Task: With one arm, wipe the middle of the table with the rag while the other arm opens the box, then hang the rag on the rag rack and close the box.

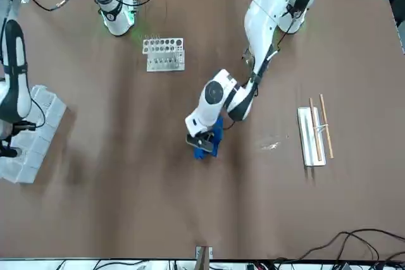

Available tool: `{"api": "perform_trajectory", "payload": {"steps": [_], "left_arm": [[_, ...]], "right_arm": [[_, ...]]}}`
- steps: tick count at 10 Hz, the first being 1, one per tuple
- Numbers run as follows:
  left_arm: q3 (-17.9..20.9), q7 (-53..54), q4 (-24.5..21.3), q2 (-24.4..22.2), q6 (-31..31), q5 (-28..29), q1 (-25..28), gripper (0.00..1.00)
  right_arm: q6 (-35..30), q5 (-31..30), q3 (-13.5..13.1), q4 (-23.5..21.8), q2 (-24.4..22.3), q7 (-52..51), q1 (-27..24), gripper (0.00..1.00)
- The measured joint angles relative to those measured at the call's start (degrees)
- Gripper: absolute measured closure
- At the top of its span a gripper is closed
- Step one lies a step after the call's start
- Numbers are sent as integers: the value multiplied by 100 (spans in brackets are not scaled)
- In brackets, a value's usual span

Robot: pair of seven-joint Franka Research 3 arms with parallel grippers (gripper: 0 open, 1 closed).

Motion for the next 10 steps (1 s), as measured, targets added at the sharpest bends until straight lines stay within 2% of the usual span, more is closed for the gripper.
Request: {"api": "perform_trajectory", "payload": {"steps": [2, 4, 6, 10], "left_arm": [[16, 71, 5, -19, -415, 0, 598, 86], [14, 210, 2, -116, -1014, 0, 1166, 86], [22, 292, -202, -287, -1372, 1, 1598, 86], [33, 780, -1594, -1124, -1417, 263, 2432, 87]], "right_arm": [[-69, -7, -14, 126, -137, -389, -354, 99], [41, -19, -43, 141, -54, -726, -850, 99], [137, -20, -44, 141, 43, -813, -1065, 99], [244, -20, -42, 139, 117, -813, -1106, 99]]}}
